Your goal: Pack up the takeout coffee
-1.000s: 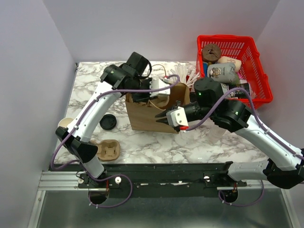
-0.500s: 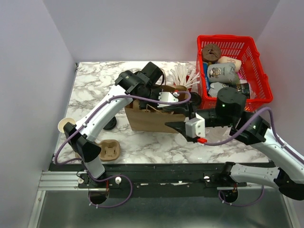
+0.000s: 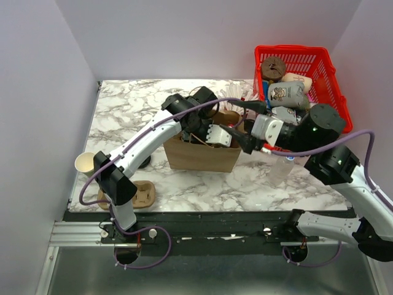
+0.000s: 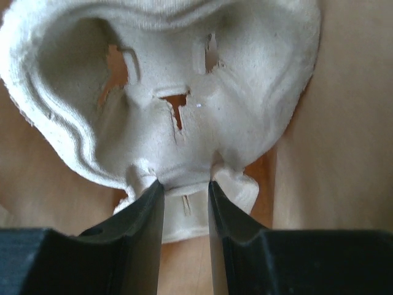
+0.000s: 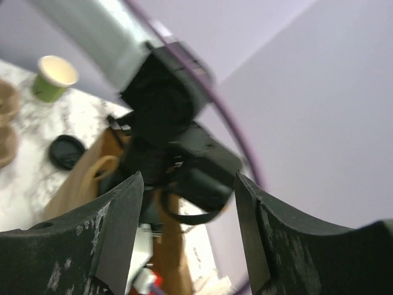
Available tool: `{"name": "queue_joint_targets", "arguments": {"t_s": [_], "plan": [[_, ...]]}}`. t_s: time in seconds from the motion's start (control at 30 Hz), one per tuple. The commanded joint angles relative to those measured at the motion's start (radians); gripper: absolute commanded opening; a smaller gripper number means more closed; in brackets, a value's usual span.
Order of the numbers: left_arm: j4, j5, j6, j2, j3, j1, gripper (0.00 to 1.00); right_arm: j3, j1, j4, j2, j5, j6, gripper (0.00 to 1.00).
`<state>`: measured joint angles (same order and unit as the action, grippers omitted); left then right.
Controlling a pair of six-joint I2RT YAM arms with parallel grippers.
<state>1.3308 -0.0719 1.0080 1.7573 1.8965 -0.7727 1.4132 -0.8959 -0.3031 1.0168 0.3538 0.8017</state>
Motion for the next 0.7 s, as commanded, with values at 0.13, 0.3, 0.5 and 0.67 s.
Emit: {"name": "queue_joint_targets", "arguments": {"t_s": [0.13,0.3,0.5,0.67], "plan": [[0.188,0.009,0.077,0.030,-0.069,-0.046,0.00,0.047,0.103,0.114,-0.001,-0.121,-0.142,0.70],[0.189,0.027,0.063,0.083,-0.100,-0.050,0.00,0.026,0.112,0.114,-0.004,-0.130,-0.183,0.70],[0.188,0.052,0.043,0.151,-0.088,-0.050,0.03,-0.003,0.129,0.114,-0.012,-0.134,-0.191,0.70],[0.186,0.064,0.015,0.188,-0.077,-0.050,0.18,-0.003,0.155,0.110,-0.009,-0.118,-0.223,0.71]]}}
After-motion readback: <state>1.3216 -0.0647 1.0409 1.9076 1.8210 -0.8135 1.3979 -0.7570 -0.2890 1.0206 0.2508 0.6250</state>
